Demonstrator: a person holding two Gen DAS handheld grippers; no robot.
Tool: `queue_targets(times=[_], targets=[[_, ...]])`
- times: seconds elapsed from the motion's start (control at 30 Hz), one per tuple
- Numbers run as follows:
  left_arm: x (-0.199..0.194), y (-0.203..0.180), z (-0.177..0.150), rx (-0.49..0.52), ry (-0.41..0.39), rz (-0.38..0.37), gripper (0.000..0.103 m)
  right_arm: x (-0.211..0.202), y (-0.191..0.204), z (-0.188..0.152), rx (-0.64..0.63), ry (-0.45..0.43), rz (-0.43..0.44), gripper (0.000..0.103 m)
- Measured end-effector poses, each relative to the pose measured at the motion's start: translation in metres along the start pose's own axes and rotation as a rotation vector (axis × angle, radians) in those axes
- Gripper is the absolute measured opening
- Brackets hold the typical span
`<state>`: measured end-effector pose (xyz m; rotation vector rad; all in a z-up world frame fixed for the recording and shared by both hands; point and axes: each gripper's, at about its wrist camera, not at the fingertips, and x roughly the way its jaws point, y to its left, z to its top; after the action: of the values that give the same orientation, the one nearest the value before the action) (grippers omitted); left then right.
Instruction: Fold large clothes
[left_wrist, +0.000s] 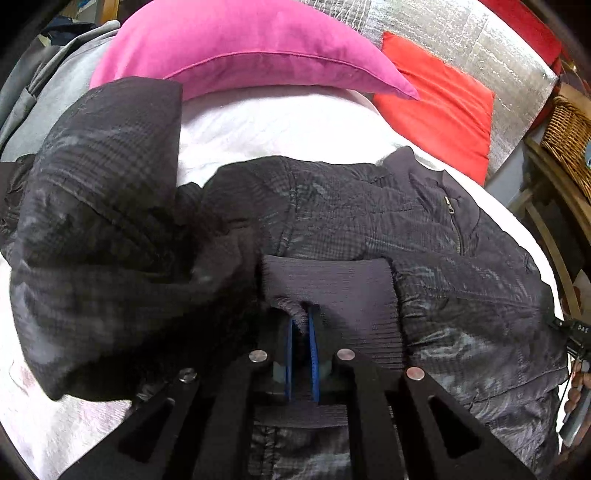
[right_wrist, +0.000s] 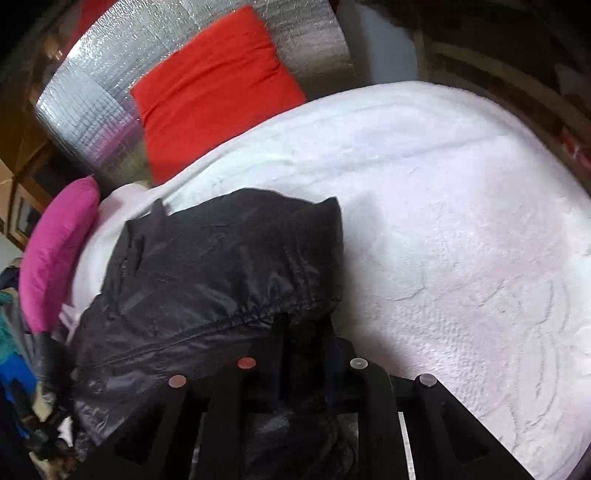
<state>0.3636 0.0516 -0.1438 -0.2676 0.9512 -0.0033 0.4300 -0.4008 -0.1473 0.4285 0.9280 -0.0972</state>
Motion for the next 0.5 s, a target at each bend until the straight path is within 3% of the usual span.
queue_targets(times=[0.07, 0.13, 0.23, 0.37, 0.43, 0.5], targets=[[-0.006, 0.004, 0.006, -0.02, -0.011, 0.02, 0.011, -0.01, 0.005, -0.003, -0.03, -0.053, -0.055, 0.027], [-0.01, 0.007, 0.009, -0.031, -0.008, 0.041, 0.011, -0.023, 0.01, -0.008, -0.05, -0.079, -0.093, 0.07], [-0.027, 0.005, 0.012, -0.018, -0.032, 0.047, 0.013, -0.068, 0.025, -0.02, -0.11, -0.194, -0.082, 0.071], [-0.049, 0.004, 0.015, -0.035, -0.1, 0.125, 0.055, -0.11, 0.054, -0.043, -0.188, -0.276, 0.019, 0.075], [-0.057, -0.005, 0.011, -0.045, -0.144, 0.119, 0.056, -0.108, 0.066, -0.057, -0.236, -0.251, 0.051, 0.077], [-0.056, -0.019, 0.006, 0.001, -0.132, 0.078, 0.056, -0.089, 0.081, -0.07, -0.298, -0.203, 0.027, 0.077]])
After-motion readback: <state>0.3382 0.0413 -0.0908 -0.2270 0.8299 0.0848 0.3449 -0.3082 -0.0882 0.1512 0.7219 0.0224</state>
